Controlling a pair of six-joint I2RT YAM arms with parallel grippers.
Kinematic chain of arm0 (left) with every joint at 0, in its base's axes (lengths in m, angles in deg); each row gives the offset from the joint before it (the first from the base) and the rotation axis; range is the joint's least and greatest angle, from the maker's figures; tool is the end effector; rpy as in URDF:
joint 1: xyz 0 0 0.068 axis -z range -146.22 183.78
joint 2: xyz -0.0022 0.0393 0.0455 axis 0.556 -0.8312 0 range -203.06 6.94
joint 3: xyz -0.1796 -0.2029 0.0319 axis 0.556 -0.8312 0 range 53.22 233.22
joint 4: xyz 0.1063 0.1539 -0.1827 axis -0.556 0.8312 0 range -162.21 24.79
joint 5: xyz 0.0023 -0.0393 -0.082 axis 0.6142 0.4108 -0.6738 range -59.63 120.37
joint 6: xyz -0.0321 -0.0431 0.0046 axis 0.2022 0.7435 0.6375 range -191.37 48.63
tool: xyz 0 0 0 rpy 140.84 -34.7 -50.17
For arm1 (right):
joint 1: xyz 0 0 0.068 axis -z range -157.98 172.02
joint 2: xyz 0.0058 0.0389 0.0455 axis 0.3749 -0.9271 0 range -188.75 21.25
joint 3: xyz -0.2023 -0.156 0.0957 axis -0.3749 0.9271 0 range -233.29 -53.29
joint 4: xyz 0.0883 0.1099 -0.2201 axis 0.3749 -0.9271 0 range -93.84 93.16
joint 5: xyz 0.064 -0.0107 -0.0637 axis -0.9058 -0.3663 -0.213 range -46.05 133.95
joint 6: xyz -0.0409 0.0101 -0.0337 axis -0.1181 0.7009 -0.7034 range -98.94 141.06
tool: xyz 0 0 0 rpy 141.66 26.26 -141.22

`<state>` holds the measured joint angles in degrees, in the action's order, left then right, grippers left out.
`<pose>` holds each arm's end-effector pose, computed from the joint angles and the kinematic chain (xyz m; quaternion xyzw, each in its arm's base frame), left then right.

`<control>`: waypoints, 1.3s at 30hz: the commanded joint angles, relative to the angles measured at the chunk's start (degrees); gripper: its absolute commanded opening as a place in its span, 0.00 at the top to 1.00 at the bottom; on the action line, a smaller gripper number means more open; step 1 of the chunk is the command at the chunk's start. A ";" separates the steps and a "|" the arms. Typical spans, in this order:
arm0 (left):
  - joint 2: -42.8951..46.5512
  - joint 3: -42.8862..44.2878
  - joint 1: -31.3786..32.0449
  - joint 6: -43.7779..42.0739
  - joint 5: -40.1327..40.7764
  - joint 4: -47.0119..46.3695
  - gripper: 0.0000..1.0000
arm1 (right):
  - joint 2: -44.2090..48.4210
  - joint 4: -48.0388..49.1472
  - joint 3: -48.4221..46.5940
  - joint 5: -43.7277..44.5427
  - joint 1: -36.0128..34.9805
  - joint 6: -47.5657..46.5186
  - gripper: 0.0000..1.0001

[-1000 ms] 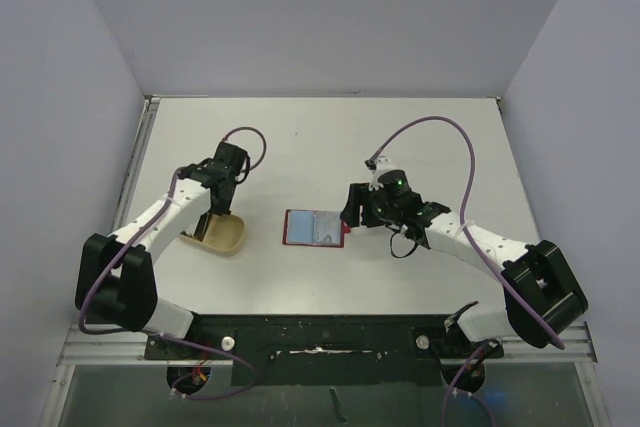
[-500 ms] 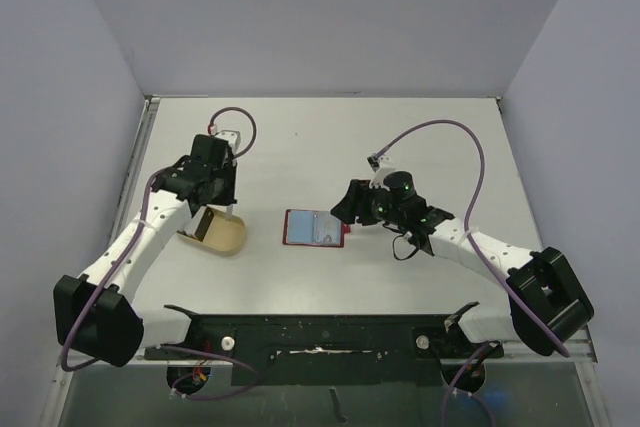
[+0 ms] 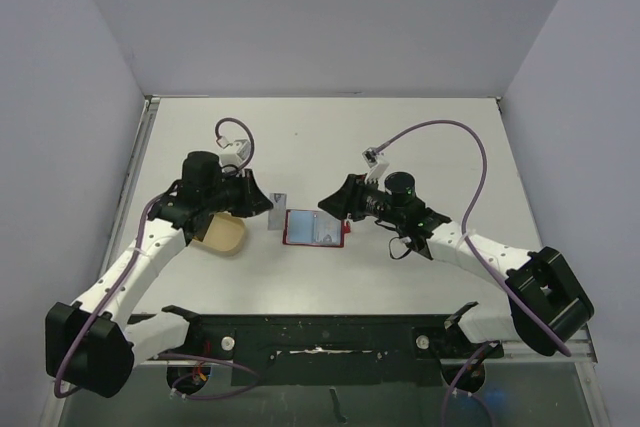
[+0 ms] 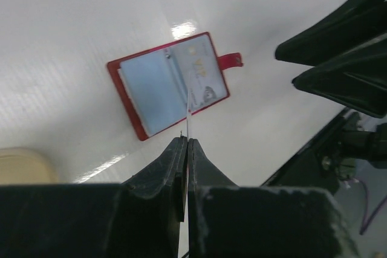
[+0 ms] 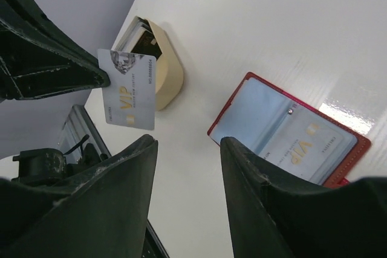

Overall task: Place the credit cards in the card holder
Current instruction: Pick up the credit card from the storage box.

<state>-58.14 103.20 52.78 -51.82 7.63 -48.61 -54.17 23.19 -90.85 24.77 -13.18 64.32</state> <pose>0.2266 -0.0926 0.2802 0.0811 0.8841 -0.3078 0.3420 0.2271 0.1745 0.2330 -0.0418 0.8018 0.4715 0.3647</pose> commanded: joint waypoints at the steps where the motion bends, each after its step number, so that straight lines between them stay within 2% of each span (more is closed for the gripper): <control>1: 3.35 -3.17 -0.35 9.54 -14.01 -15.83 1.00 | 2.05 8.55 -1.12 -2.78 -0.66 2.29 0.53; 8: 3.46 -10.31 -0.40 24.33 -22.52 -34.78 1.00 | 1.67 11.75 -1.02 -5.65 -0.79 3.67 0.53; 11: 2.48 -12.06 -0.37 27.97 -23.89 -39.24 1.00 | 1.52 12.62 -1.49 -7.25 -0.75 3.75 0.53; 21: 1.75 -13.63 -0.37 29.00 -23.81 -40.31 1.00 | -0.65 15.57 -2.08 -10.39 -0.75 4.90 0.55; 27: 1.38 -15.80 -0.37 30.72 -23.50 -42.64 1.00 | -3.57 20.62 -1.38 -13.34 -0.75 7.46 0.70; 29: 1.28 -16.23 -0.37 30.88 -23.40 -42.97 1.00 | -4.01 22.00 -1.20 -14.10 -0.79 8.17 0.73; 35: 0.62 -17.12 -0.46 31.41 -23.88 -44.41 1.00 | -4.68 22.00 -1.28 -14.44 -0.72 8.11 0.73; 39: 0.68 -17.45 -0.43 32.17 -24.03 -45.81 1.00 | -5.07 20.98 -1.54 -14.33 -0.75 8.15 0.69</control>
<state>-57.49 85.58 52.52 -20.49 -15.13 -88.89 -59.02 40.04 -90.90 11.92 -13.64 72.15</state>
